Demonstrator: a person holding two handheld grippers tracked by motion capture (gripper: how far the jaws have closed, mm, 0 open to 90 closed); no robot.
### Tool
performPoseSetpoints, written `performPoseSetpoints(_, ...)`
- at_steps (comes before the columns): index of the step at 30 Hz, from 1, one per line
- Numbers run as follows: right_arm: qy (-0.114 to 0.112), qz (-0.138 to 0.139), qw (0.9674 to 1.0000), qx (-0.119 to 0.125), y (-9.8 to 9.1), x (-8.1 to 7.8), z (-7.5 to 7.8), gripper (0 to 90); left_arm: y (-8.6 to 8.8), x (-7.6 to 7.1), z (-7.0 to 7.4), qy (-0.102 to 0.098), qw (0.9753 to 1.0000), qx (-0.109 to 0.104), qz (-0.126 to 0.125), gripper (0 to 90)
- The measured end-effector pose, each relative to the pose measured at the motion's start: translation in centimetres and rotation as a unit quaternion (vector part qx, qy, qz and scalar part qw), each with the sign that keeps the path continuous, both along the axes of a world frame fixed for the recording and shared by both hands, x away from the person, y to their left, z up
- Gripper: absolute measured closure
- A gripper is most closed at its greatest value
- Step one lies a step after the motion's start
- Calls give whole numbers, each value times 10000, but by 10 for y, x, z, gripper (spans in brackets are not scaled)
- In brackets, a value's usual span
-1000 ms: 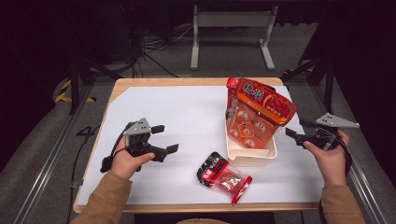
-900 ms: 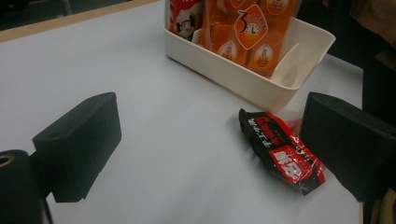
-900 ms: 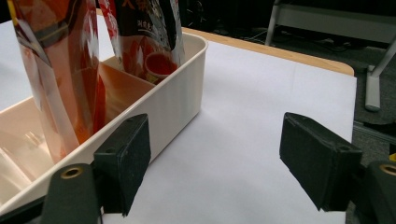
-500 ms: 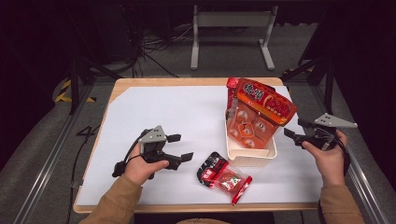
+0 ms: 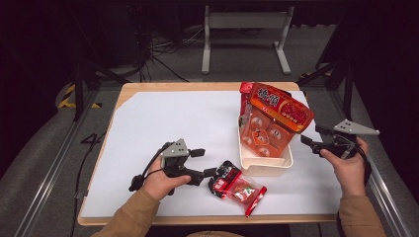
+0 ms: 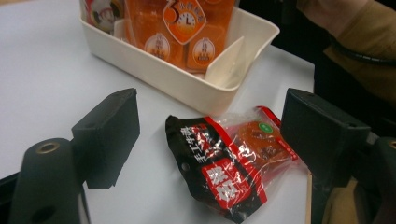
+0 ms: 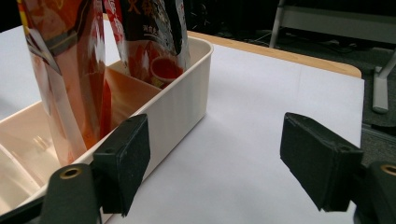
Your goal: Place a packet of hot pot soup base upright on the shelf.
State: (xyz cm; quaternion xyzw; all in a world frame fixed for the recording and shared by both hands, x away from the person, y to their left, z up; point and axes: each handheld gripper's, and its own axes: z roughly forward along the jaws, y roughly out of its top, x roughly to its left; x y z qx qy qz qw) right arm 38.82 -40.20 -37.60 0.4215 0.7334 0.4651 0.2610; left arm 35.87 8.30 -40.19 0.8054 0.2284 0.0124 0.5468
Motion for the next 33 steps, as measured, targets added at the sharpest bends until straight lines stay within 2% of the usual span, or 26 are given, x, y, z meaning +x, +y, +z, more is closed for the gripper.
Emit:
performPoseSetpoints(6,-14,-1,10000,12,0,0,0,250,-7,-2,-12,175,9997,140,-40,260)
performPoseSetpoints(11,15,19,10000,7,1,0,-1,250,-10,-1,-20,270,9994,229,-32,262)
performPoseSetpoints(20,50,43,10000,1,2,0,-2,248,-17,-3,-32,514,9972,529,-137,272)
performPoseSetpoints(23,41,55,10000,22,2,1,-2,247,-19,-3,-34,563,9967,555,-194,268)
performPoseSetpoints(25,80,90,9999,52,4,1,-3,247,-19,-2,-37,675,9953,650,-258,267)
performPoseSetpoints(33,100,149,9998,38,6,2,-4,247,-21,-1,-42,842,9919,890,-345,262)
